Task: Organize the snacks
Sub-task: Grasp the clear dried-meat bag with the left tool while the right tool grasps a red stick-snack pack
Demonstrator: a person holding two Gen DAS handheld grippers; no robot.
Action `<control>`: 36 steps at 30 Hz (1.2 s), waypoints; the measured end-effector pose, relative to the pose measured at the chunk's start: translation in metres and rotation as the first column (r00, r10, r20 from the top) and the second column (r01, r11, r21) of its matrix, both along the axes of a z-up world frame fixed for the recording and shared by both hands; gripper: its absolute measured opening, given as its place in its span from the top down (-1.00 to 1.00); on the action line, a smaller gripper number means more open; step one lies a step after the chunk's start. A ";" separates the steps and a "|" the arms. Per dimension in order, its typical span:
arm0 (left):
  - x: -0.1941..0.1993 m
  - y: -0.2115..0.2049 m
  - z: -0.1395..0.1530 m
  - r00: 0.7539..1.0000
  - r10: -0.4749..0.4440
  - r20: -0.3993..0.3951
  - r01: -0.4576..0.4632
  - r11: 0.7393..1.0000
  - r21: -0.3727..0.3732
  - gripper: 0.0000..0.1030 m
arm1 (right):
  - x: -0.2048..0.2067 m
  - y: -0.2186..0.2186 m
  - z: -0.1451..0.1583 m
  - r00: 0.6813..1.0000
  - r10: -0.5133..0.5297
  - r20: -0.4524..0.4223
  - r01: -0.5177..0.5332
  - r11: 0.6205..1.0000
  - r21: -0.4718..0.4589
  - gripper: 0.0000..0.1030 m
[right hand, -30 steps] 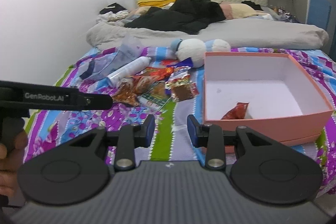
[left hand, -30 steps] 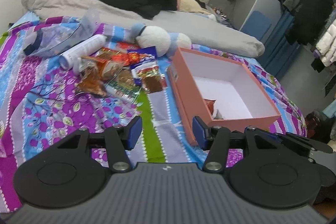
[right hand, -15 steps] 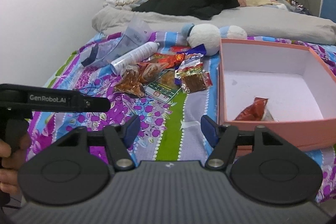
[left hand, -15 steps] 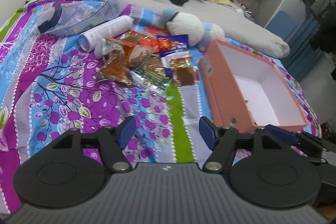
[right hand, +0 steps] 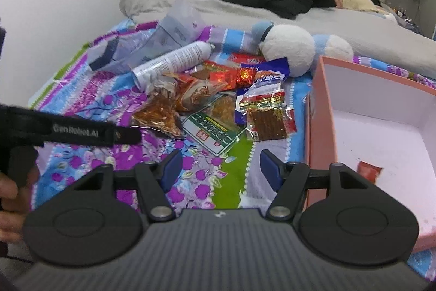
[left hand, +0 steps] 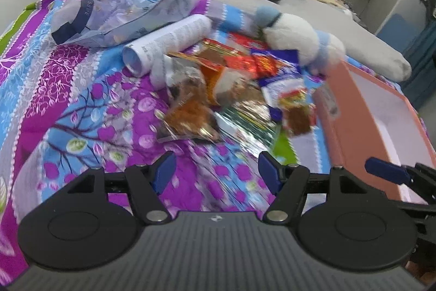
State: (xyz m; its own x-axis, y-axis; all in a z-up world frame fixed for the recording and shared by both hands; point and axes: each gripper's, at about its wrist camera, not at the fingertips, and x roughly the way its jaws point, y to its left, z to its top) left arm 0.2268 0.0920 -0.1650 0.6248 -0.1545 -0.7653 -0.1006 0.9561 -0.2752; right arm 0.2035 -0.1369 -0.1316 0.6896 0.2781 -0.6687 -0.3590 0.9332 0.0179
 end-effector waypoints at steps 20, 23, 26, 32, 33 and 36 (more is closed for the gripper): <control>0.108 0.039 -0.068 0.999 0.045 -0.021 -0.045 0.999 0.000 -0.37 | 0.131 0.031 -0.088 0.991 -0.137 -0.007 0.129 0.950 -0.284 -0.33; 0.115 0.039 -0.079 0.999 0.035 -0.021 -0.036 0.999 -0.014 -0.36 | 0.142 0.029 -0.099 0.989 -0.150 -0.019 0.138 0.946 -0.294 -0.50; 0.119 0.039 -0.084 1.000 0.022 -0.010 -0.022 0.999 -0.034 -0.21 | 0.148 0.034 -0.106 0.990 -0.139 0.013 0.136 0.933 -0.334 -0.50; 0.118 0.038 -0.082 1.000 -0.001 0.008 0.001 0.998 -0.058 0.05 | 0.152 0.032 -0.108 0.992 -0.127 0.017 0.126 0.940 -0.317 -0.21; 0.117 0.038 -0.081 1.000 -0.001 0.008 0.002 0.998 -0.057 0.06 | 0.151 0.033 -0.108 0.992 -0.125 0.018 0.124 0.938 -0.323 -0.20; 0.110 0.040 -0.077 1.000 -0.001 0.007 0.002 0.998 -0.060 0.07 | 0.146 0.037 -0.104 0.994 -0.105 0.021 0.106 0.934 -0.342 -0.08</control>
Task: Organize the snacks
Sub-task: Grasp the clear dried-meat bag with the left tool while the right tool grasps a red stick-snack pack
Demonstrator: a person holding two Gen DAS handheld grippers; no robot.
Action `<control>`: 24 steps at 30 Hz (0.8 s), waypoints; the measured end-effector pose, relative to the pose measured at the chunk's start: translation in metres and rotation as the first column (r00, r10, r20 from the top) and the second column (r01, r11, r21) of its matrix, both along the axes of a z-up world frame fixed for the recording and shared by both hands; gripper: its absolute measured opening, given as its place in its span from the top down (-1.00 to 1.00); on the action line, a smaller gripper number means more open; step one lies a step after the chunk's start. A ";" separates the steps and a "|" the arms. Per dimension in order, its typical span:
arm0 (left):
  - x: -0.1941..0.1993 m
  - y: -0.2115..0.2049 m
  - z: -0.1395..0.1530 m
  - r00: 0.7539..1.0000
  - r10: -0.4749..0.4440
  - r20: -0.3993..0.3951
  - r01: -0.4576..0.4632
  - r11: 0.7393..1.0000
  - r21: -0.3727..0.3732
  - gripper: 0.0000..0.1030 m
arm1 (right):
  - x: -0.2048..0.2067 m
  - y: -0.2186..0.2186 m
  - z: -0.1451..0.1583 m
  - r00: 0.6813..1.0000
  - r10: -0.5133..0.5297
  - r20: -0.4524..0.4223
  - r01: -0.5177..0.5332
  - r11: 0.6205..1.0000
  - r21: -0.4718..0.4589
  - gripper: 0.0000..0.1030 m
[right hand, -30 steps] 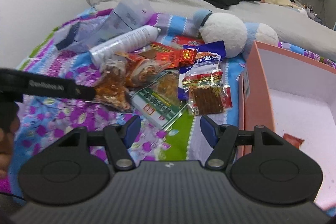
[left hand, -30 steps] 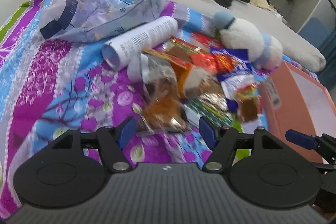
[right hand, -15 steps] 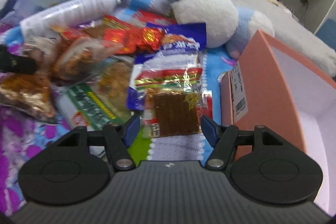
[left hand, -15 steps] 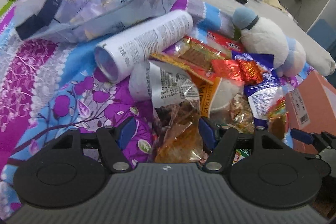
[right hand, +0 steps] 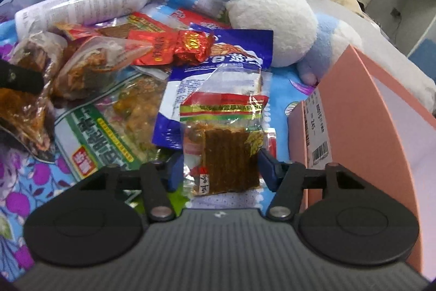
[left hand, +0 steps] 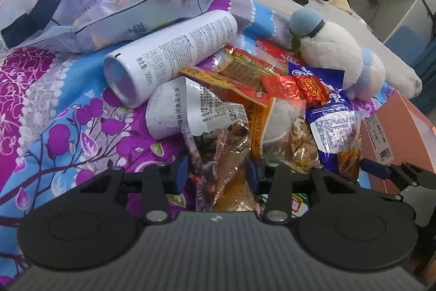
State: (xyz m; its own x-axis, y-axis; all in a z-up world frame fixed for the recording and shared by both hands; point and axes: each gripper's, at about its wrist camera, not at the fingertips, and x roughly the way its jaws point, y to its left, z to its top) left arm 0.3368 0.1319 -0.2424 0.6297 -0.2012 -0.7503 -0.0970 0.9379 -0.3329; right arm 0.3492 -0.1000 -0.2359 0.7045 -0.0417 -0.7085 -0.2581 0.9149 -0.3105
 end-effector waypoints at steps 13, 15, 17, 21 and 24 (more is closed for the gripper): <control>-0.067 -0.007 0.046 1.000 0.013 0.013 -0.013 1.000 -0.017 0.08 | -0.051 -0.004 0.033 0.999 0.051 -0.007 -0.051 0.998 0.046 0.90; -0.081 -0.011 0.051 1.000 0.004 0.012 -0.003 1.000 -0.021 0.08 | -0.063 -0.007 0.040 0.999 0.053 0.001 -0.053 0.997 0.048 0.91; -0.095 -0.016 0.053 1.000 -0.010 0.013 0.011 1.000 -0.024 0.08 | -0.076 -0.010 0.045 0.999 0.054 0.001 -0.054 0.997 0.057 0.92; -0.121 -0.027 0.050 0.999 -0.035 -0.004 0.035 0.999 -0.030 0.08 | -0.108 -0.016 0.049 0.998 0.066 -0.015 -0.064 0.996 0.066 0.92; -0.138 -0.035 0.043 0.998 -0.053 -0.029 0.052 0.998 -0.045 0.08 | -0.132 -0.019 0.048 0.997 0.079 -0.026 -0.077 0.995 0.064 0.92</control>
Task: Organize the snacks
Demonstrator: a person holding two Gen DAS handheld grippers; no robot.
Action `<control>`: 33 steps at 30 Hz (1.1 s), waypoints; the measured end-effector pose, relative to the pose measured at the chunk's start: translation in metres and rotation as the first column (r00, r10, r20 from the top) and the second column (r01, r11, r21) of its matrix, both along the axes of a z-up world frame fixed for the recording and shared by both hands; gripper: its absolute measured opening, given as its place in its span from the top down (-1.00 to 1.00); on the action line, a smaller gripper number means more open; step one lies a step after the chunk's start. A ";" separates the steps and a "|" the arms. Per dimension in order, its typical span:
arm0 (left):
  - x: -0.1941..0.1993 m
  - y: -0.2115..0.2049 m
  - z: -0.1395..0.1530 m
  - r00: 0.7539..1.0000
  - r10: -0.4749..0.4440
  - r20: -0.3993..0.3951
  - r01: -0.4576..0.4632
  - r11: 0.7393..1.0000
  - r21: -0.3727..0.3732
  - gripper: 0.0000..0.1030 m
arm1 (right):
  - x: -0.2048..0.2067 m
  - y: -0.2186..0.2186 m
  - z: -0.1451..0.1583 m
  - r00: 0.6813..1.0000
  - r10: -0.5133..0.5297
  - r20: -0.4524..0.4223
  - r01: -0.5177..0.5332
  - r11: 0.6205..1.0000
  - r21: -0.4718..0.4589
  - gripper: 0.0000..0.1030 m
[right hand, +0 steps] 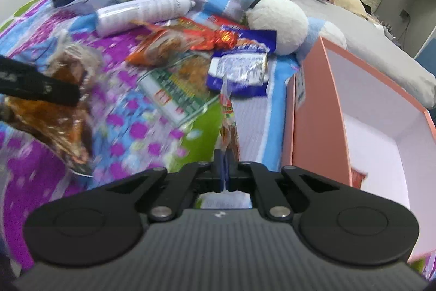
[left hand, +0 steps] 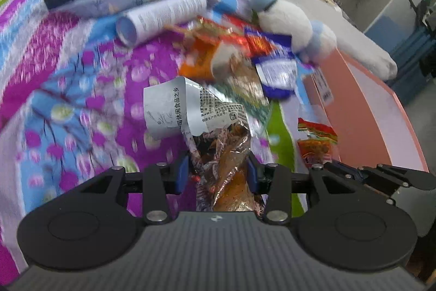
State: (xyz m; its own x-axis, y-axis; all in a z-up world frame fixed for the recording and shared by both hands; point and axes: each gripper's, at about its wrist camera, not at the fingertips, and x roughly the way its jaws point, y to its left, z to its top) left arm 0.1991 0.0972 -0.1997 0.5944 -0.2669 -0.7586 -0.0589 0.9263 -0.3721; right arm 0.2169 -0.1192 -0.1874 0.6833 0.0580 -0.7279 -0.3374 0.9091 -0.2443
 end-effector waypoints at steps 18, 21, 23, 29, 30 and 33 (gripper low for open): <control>-0.070 -0.006 -0.017 0.996 0.053 -0.070 -0.052 0.999 0.015 -0.58 | -0.096 -0.024 -0.019 0.995 0.027 -0.096 -0.017 0.994 0.105 -0.14; -0.072 -0.004 -0.017 0.993 0.074 -0.093 -0.076 0.997 -0.011 -0.58 | -0.099 -0.038 -0.019 0.995 -0.014 -0.096 0.035 0.975 0.220 -0.55; -0.073 -0.004 -0.015 0.993 0.079 -0.091 -0.082 0.996 -0.032 -0.58 | -0.098 -0.044 -0.020 0.992 -0.037 -0.117 0.069 0.957 0.282 -0.55; -0.067 -0.009 -0.010 0.992 0.091 -0.090 -0.098 0.993 -0.072 -0.58 | -0.092 -0.059 -0.027 0.974 -0.176 -0.144 0.221 0.876 0.430 -0.55; -0.065 -0.011 -0.009 0.991 0.092 -0.092 -0.099 0.993 -0.070 -0.58 | -0.089 -0.059 -0.030 0.969 -0.196 -0.148 0.242 0.866 0.437 -0.55; -0.059 -0.014 -0.010 0.991 0.099 -0.091 -0.105 0.992 -0.064 -0.57 | -0.083 -0.056 -0.038 0.965 -0.217 -0.150 0.261 0.875 0.407 -0.55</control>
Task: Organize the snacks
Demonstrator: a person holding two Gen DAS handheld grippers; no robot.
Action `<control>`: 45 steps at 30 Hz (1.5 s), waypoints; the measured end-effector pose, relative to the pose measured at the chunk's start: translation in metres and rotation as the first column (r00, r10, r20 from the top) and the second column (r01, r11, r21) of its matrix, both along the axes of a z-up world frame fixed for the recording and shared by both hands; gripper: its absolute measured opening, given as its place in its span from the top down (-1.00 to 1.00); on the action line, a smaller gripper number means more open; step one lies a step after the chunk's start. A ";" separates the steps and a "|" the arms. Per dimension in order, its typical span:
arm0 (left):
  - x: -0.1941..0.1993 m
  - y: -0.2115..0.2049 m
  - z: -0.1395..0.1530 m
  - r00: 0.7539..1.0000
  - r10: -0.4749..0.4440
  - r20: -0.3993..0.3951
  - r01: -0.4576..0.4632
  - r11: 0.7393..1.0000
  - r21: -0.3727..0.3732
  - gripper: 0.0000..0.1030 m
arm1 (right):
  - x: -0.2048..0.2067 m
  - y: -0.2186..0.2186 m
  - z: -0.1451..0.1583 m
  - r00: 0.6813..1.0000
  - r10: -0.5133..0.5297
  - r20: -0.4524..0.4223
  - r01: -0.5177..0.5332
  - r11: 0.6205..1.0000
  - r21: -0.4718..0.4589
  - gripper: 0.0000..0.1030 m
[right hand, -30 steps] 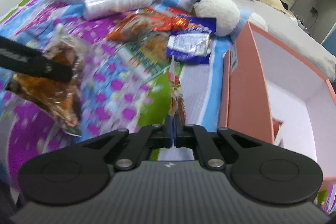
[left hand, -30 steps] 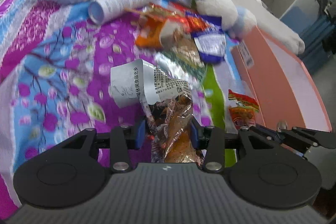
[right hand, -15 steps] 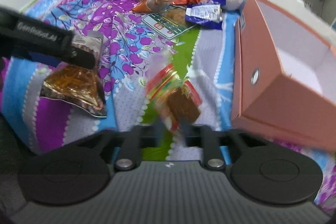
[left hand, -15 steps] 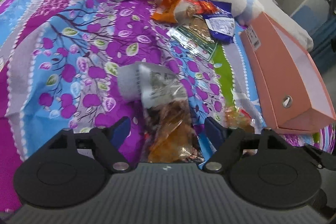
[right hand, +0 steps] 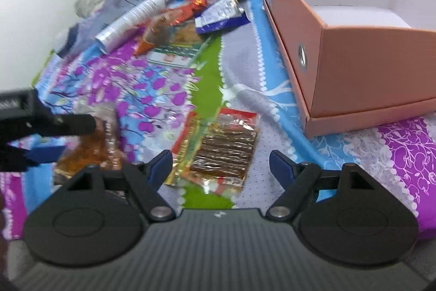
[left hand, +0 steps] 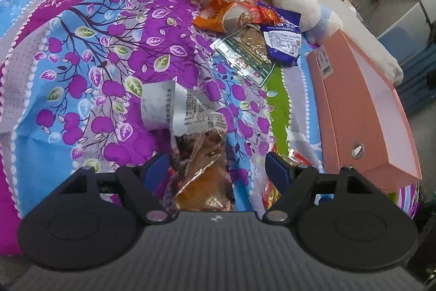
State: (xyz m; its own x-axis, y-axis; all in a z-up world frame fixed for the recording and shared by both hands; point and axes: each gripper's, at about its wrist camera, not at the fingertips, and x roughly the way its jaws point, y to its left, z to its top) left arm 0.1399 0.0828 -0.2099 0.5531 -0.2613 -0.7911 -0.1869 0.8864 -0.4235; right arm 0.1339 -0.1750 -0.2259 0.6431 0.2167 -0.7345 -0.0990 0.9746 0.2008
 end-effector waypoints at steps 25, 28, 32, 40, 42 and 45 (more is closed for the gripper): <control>0.013 -0.017 -0.004 0.999 -0.011 0.036 0.007 0.995 0.103 0.18 | 0.018 0.022 -0.002 0.997 0.079 0.019 -0.074 0.979 -0.192 -0.02; 0.003 -0.019 0.008 0.998 -0.027 0.064 0.020 0.994 0.108 0.18 | 0.014 0.019 0.002 0.997 0.078 0.026 -0.071 0.979 -0.193 -0.02; -0.007 -0.020 0.026 0.995 -0.043 0.094 0.033 0.994 0.106 0.23 | 0.010 0.014 0.012 0.997 0.069 0.043 -0.060 0.980 -0.188 -0.01; -0.019 -0.028 0.066 0.982 -0.095 0.161 0.075 0.989 0.129 0.25 | -0.002 -0.001 0.050 0.992 0.044 0.114 -0.026 0.987 -0.156 -0.01; -0.022 -0.031 0.076 0.978 -0.106 0.178 0.084 0.989 0.124 0.25 | -0.006 -0.004 0.062 0.990 0.039 0.135 -0.019 0.989 -0.147 -0.01; -0.027 -0.034 0.092 0.972 -0.106 0.209 0.085 0.990 0.110 0.26 | -0.013 -0.011 0.081 0.986 0.024 0.167 -0.003 0.992 -0.125 -0.01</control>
State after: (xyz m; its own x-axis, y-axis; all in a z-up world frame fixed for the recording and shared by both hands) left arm 0.1129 0.0492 -0.1182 0.6884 -0.2472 -0.6819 -0.0141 0.9354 -0.3532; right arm 0.1209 -0.1861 -0.1446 0.7571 0.1403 -0.6381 -0.1344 0.9892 0.0581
